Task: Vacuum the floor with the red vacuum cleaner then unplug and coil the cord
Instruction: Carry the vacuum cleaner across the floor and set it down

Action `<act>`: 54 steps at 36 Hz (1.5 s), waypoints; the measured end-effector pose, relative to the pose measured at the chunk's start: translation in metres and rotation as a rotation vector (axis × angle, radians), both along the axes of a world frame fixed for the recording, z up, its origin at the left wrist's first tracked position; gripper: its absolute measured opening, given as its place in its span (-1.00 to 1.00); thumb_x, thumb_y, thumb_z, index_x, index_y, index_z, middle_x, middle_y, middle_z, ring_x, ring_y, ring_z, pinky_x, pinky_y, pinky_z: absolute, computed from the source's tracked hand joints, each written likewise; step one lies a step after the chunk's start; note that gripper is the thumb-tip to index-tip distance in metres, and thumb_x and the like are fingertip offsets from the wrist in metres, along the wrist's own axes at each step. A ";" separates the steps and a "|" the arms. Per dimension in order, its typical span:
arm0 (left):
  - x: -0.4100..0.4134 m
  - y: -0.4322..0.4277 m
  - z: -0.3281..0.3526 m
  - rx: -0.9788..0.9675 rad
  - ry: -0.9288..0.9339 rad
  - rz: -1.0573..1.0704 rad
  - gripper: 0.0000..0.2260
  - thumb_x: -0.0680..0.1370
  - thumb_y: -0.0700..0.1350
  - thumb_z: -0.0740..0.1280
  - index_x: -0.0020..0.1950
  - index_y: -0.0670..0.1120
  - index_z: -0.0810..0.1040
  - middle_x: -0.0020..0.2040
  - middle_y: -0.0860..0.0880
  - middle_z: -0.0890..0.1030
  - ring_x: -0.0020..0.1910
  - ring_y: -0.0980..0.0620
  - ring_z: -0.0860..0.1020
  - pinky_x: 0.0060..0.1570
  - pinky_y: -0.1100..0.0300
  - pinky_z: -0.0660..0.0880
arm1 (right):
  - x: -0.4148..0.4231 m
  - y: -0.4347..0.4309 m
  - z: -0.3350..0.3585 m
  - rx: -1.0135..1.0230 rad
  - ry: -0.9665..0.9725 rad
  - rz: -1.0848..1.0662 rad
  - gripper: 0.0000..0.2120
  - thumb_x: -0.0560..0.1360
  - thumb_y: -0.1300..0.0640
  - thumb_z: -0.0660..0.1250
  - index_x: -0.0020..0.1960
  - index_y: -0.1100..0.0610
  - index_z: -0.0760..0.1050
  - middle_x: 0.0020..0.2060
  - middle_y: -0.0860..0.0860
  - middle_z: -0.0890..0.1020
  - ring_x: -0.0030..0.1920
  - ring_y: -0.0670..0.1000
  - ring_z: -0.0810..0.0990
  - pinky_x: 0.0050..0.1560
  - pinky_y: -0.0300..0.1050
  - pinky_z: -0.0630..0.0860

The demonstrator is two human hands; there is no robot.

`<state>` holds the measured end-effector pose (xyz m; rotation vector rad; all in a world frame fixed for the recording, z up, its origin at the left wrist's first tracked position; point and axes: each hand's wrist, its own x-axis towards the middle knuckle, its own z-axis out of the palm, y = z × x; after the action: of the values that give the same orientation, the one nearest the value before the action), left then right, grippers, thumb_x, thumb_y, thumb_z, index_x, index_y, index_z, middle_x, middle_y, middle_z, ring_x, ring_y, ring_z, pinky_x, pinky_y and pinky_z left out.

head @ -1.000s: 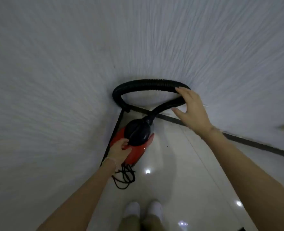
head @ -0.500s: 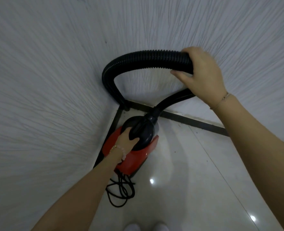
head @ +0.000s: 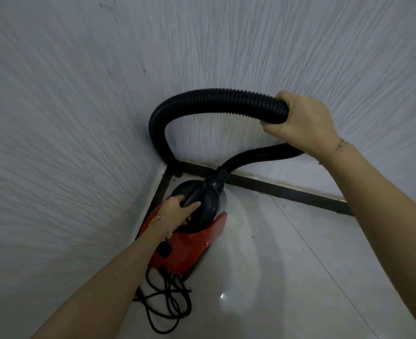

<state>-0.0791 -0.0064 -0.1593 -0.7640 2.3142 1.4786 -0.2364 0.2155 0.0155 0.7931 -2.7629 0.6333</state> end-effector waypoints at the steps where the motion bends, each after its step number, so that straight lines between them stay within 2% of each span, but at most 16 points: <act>1: -0.001 0.000 -0.001 -0.014 0.014 -0.019 -0.73 0.48 -0.01 0.37 -0.06 -0.24 0.56 -0.40 -0.09 0.55 -0.44 0.01 0.49 -0.39 0.20 0.48 | 0.002 0.004 -0.002 -0.007 -0.014 0.002 -0.73 0.42 -0.08 0.38 -0.07 0.12 0.48 -0.33 0.00 0.54 -0.29 0.06 0.55 -0.31 -0.10 0.43; 5: -0.005 0.004 -0.004 -0.014 0.086 -0.071 -0.84 0.51 -0.05 0.35 -0.04 -0.13 0.55 -0.39 -0.08 0.54 -0.49 0.03 0.45 -0.53 0.24 0.39 | 0.015 0.020 -0.007 -0.050 -0.089 0.023 -0.61 0.39 -0.23 0.38 -0.13 0.10 0.43 -0.42 -0.06 0.43 -0.40 -0.05 0.42 -0.39 -0.15 0.32; 7: -0.007 0.007 -0.004 -0.009 0.087 -0.058 -0.89 0.50 -0.06 0.35 -0.12 -0.10 0.54 -0.42 -0.06 0.50 -0.51 0.04 0.42 -0.55 0.25 0.34 | 0.024 0.025 -0.008 -0.080 -0.131 0.044 -0.54 0.37 -0.26 0.37 -0.10 0.15 0.48 -0.39 0.01 0.48 -0.37 0.00 0.47 -0.35 -0.11 0.38; 10: -0.005 0.011 -0.003 -0.028 0.089 -0.032 -0.85 0.49 -0.06 0.37 -0.24 -0.08 0.51 -0.41 -0.04 0.48 -0.47 0.05 0.42 -0.49 0.25 0.32 | 0.039 0.028 -0.003 -0.110 -0.173 0.073 -0.55 0.37 -0.22 0.40 -0.11 0.18 0.52 -0.33 0.14 0.59 -0.32 0.09 0.57 -0.25 0.01 0.51; 14: 0.007 0.022 -0.003 -0.091 0.083 -0.086 -0.81 0.49 -0.04 0.35 -0.29 -0.07 0.49 -0.38 -0.02 0.50 -0.36 0.02 0.48 -0.41 0.22 0.33 | 0.055 0.030 0.002 -0.126 -0.164 0.027 -0.62 0.38 -0.15 0.40 -0.23 0.19 0.48 -0.45 -0.02 0.42 -0.43 -0.05 0.40 -0.37 -0.17 0.32; 18: 0.019 0.034 -0.002 -0.174 0.061 -0.163 -0.74 0.49 -0.02 0.34 -0.37 -0.03 0.42 -0.41 0.00 0.49 -0.34 0.00 0.49 -0.37 0.22 0.33 | 0.072 0.038 0.003 -0.153 -0.138 -0.041 -0.64 0.38 -0.16 0.40 -0.23 0.16 0.49 -0.45 -0.04 0.43 -0.42 -0.07 0.41 -0.38 -0.17 0.34; 22: 0.035 0.047 0.009 -0.201 0.045 -0.209 -0.66 0.49 -0.05 0.34 -0.43 -0.06 0.31 -0.48 0.00 0.39 -0.43 0.03 0.39 -0.41 0.22 0.27 | 0.088 0.059 0.015 -0.205 -0.171 -0.135 -0.66 0.37 -0.13 0.42 -0.25 0.16 0.48 -0.47 -0.06 0.43 -0.44 -0.11 0.41 -0.39 -0.18 0.33; 26: 0.049 0.061 0.037 -0.243 0.007 -0.223 -0.69 0.48 -0.05 0.35 -0.41 -0.10 0.37 -0.47 -0.02 0.42 -0.43 0.00 0.42 -0.41 0.22 0.29 | 0.105 0.083 0.043 -0.279 -0.246 -0.229 -0.67 0.38 -0.06 0.44 -0.34 0.14 0.41 -0.49 -0.04 0.40 -0.45 -0.06 0.41 -0.38 -0.12 0.33; 29: 0.057 0.072 0.070 -0.251 -0.035 -0.275 -0.74 0.48 -0.02 0.34 -0.35 -0.11 0.44 -0.45 -0.02 0.47 -0.44 0.02 0.44 -0.47 0.23 0.28 | 0.115 0.100 0.069 -0.300 -0.284 -0.290 -0.63 0.39 -0.04 0.44 -0.26 0.28 0.48 -0.48 0.02 0.42 -0.42 0.02 0.47 -0.35 -0.03 0.43; 33: 0.072 0.083 0.113 -0.260 -0.083 -0.358 -0.75 0.50 -0.01 0.33 -0.32 -0.09 0.45 -0.41 -0.02 0.51 -0.38 0.00 0.49 -0.45 0.22 0.30 | 0.133 0.121 0.106 -0.314 -0.341 -0.365 -0.64 0.39 -0.04 0.43 -0.28 0.25 0.47 -0.50 -0.02 0.37 -0.47 -0.04 0.36 -0.39 -0.13 0.31; 38: 0.093 0.093 0.166 -0.254 -0.128 -0.453 -0.73 0.50 0.01 0.33 -0.36 -0.01 0.39 -0.41 0.01 0.48 -0.40 0.03 0.46 -0.43 0.22 0.30 | 0.162 0.151 0.145 -0.329 -0.415 -0.510 -0.59 0.35 -0.11 0.42 -0.21 0.27 0.52 -0.36 0.23 0.60 -0.32 0.20 0.60 -0.26 0.08 0.56; 42: 0.106 0.100 0.209 -0.267 -0.149 -0.556 -0.80 0.49 0.03 0.33 -0.24 -0.05 0.49 -0.34 0.01 0.55 -0.32 0.00 0.53 -0.42 0.21 0.31 | 0.192 0.173 0.179 -0.349 -0.471 -0.595 -0.56 0.32 -0.16 0.41 -0.22 0.25 0.52 -0.33 0.26 0.61 -0.29 0.23 0.61 -0.20 0.14 0.59; 44: 0.113 0.104 0.229 -0.278 -0.151 -0.592 -0.81 0.49 0.04 0.33 -0.18 -0.08 0.53 -0.28 -0.03 0.60 -0.26 -0.04 0.58 -0.38 0.20 0.34 | 0.207 0.181 0.199 -0.363 -0.503 -0.623 -0.58 0.35 -0.13 0.41 -0.20 0.26 0.52 -0.33 0.25 0.61 -0.33 0.18 0.61 -0.20 0.09 0.59; 48: 0.125 0.114 0.269 -0.295 -0.150 -0.634 -0.82 0.49 0.04 0.33 -0.21 -0.05 0.50 -0.29 -0.02 0.59 -0.26 -0.04 0.58 -0.40 0.21 0.32 | 0.237 0.200 0.237 -0.413 -0.552 -0.690 -0.63 0.40 -0.09 0.41 -0.18 0.25 0.54 -0.39 0.16 0.60 -0.39 0.02 0.59 -0.23 -0.10 0.53; 51: 0.132 0.124 0.297 -0.305 -0.140 -0.672 -0.82 0.49 0.04 0.33 -0.20 -0.05 0.52 -0.26 -0.04 0.61 -0.25 -0.04 0.59 -0.41 0.21 0.34 | 0.257 0.215 0.256 -0.449 -0.564 -0.753 -0.65 0.39 -0.08 0.42 -0.18 0.24 0.55 -0.43 0.13 0.59 -0.41 0.03 0.58 -0.22 -0.07 0.54; 54: 0.138 0.137 0.321 -0.325 -0.147 -0.738 -0.77 0.49 0.05 0.33 -0.07 -0.11 0.58 -0.19 -0.09 0.65 -0.21 -0.05 0.60 -0.31 0.15 0.45 | 0.276 0.232 0.273 -0.496 -0.576 -0.812 -0.67 0.39 -0.06 0.42 -0.25 0.23 0.51 -0.46 0.07 0.54 -0.44 0.03 0.53 -0.29 -0.11 0.51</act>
<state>0.0591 0.1303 0.1618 -0.0387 2.3574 0.7131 0.0392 0.4479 0.2884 -0.6834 -2.7897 1.3960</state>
